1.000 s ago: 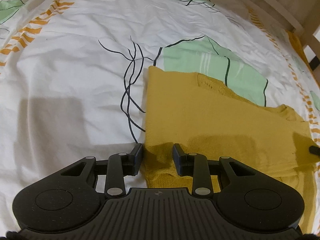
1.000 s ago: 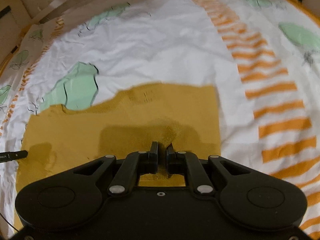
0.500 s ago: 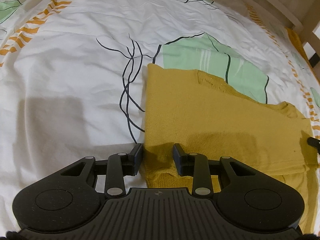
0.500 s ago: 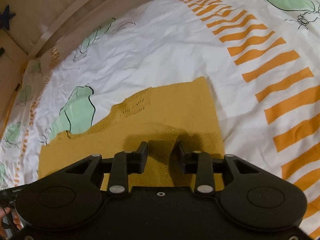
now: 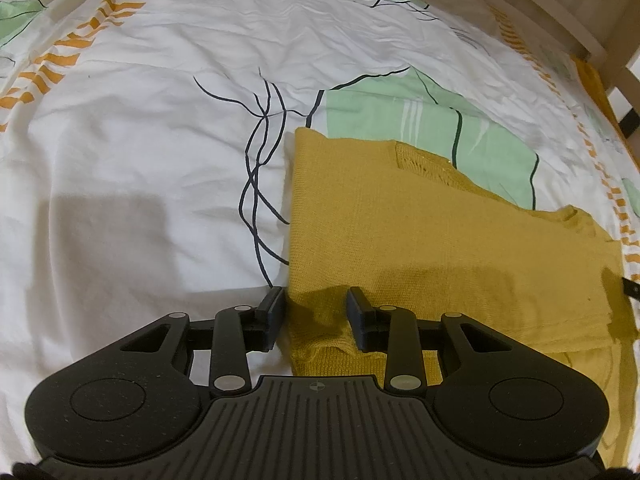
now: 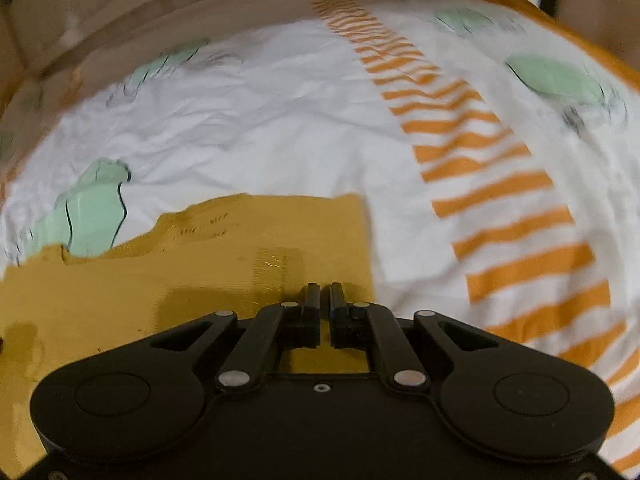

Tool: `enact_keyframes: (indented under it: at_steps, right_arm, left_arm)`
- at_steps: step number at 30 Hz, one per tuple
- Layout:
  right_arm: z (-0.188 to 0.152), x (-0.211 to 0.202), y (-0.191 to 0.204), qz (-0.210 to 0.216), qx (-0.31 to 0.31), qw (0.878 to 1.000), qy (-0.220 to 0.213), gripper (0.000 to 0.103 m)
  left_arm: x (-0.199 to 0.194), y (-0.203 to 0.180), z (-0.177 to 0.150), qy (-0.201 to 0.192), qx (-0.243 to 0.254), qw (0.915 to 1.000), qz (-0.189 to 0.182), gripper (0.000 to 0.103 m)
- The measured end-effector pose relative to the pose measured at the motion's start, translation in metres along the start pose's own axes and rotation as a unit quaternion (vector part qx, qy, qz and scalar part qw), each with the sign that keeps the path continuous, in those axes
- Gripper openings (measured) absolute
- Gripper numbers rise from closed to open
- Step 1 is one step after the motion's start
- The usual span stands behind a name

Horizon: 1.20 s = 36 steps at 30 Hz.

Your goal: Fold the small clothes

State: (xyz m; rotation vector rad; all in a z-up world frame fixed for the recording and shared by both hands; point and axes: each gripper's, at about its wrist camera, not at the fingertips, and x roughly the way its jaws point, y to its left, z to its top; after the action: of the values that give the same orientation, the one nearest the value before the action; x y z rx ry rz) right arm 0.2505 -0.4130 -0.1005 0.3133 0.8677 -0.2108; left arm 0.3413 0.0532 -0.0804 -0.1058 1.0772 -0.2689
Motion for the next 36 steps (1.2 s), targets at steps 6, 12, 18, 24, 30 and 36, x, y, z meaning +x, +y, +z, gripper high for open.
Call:
enact_keyframes:
  at_steps: [6, 12, 18, 24, 30, 36]
  right_arm:
    - [-0.005, -0.020, 0.005, 0.019, -0.014, 0.998, -0.050, 0.022]
    - [0.000, -0.011, 0.018, 0.070, -0.013, 0.997, -0.038, 0.050]
    - [-0.008, 0.004, 0.014, 0.075, 0.012, 0.997, -0.018, 0.051]
    - [-0.011, 0.002, 0.012, 0.085, 0.015, 0.996, -0.020, 0.051]
    - [-0.013, 0.001, 0.017, 0.086, -0.015, 0.996, -0.022, 0.030]
    - [-0.011, -0.009, 0.028, 0.049, -0.078, 0.995, -0.036, 0.011]
  left_arm:
    - [0.001, -0.004, -0.001, -0.006, 0.004, 0.9999, 0.009, 0.036]
    - [0.001, -0.003, -0.003, -0.018, -0.020, 0.9996, 0.012, 0.037]
    - [0.000, 0.005, -0.005, -0.032, -0.031, 0.9987, -0.026, 0.049]
    - [-0.008, 0.007, 0.004, -0.038, -0.067, 0.9967, -0.024, 0.048]
    - [-0.025, 0.012, 0.010, -0.073, -0.071, 0.9947, 0.012, 0.048]
    - [-0.028, 0.010, 0.009, -0.070, -0.061, 0.9955, 0.016, 0.048]
